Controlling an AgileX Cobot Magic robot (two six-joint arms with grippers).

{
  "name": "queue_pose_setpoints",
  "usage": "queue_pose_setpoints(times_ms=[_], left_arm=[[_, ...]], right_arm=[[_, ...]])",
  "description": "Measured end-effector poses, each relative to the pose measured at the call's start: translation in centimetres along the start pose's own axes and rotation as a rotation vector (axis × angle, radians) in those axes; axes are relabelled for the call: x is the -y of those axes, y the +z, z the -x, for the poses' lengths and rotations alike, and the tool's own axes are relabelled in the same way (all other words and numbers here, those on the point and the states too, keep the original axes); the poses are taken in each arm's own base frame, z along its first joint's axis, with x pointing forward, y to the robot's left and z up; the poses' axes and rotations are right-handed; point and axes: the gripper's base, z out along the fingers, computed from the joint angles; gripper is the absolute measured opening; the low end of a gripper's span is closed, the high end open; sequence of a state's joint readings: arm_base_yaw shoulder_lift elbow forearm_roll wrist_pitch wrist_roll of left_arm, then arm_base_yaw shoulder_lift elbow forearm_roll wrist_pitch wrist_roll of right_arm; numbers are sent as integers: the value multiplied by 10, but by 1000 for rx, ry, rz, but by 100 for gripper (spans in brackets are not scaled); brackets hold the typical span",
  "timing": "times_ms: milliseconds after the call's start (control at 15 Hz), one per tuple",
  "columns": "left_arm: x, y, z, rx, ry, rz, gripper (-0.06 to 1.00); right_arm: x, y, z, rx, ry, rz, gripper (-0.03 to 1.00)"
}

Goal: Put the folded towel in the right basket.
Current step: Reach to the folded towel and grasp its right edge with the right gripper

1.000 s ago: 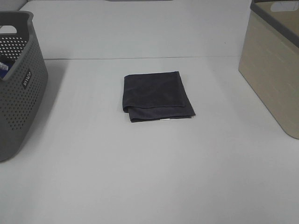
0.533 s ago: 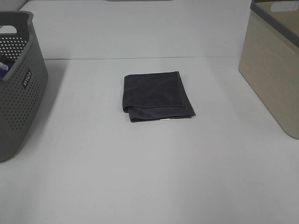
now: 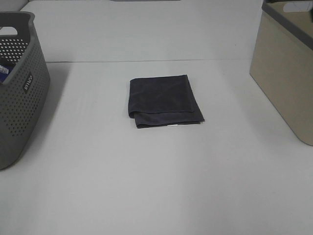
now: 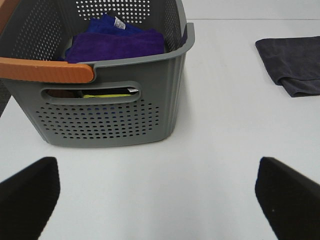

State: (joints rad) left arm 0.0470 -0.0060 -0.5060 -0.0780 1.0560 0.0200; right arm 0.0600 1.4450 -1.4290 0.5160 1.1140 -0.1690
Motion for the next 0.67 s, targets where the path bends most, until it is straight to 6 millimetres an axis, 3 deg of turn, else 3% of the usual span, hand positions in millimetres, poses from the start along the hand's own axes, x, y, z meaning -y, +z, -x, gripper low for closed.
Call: queue_pose_setpoints(times_ms=[67, 133, 267, 533, 667], left_arm=[[0, 0, 0, 0, 0, 0, 99], [0, 0, 0, 0, 0, 0, 99], [0, 0, 0, 0, 0, 0, 99], [0, 0, 0, 0, 0, 0, 99], [0, 0, 0, 0, 0, 0, 99]], right_arm=[[-7, 33, 12, -36, -14, 44, 87], [-11, 90, 28, -116, -19, 94, 87], [1, 160, 43, -220, 10, 120, 86], [44, 258, 57, -313, -14, 35, 85], [62, 281, 59, -322, -18, -20, 84]])
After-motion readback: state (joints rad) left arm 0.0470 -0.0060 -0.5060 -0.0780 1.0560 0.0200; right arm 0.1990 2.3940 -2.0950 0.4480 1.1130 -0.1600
